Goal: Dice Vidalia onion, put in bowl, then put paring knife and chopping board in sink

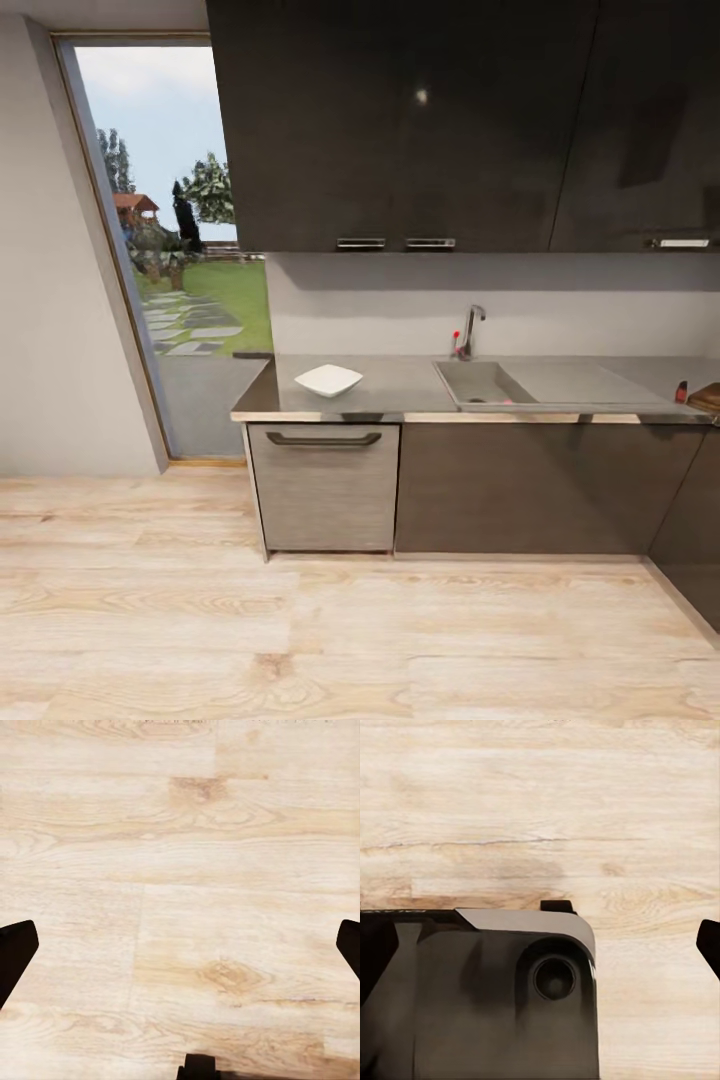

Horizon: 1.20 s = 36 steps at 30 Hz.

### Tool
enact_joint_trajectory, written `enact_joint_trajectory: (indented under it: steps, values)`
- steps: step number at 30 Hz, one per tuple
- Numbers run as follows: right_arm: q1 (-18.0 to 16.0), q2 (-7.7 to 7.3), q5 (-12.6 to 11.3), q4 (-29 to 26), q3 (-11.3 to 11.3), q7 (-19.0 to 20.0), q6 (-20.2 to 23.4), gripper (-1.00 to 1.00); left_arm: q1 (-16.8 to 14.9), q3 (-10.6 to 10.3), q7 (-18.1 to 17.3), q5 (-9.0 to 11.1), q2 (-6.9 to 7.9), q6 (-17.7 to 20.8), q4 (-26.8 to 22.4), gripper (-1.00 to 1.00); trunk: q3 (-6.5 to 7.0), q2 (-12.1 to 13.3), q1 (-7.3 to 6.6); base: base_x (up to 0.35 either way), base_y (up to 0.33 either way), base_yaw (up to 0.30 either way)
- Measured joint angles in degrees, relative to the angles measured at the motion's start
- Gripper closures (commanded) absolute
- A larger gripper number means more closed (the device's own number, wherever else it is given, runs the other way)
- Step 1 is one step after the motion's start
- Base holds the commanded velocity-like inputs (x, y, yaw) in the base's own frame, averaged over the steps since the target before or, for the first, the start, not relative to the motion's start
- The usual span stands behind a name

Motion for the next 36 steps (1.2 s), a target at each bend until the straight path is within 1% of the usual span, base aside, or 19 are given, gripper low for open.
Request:
enact_joint_trajectory:
  steps: [36]
  values:
    - [0.02,0.0,-0.02,-0.02,0.03,0.0,0.0,-1.0,0.0,-0.06,0.0,0.01,-0.01,-0.01,0.04,-1.0,6.48,14.46,-7.91,0.0,0.0,0.0]
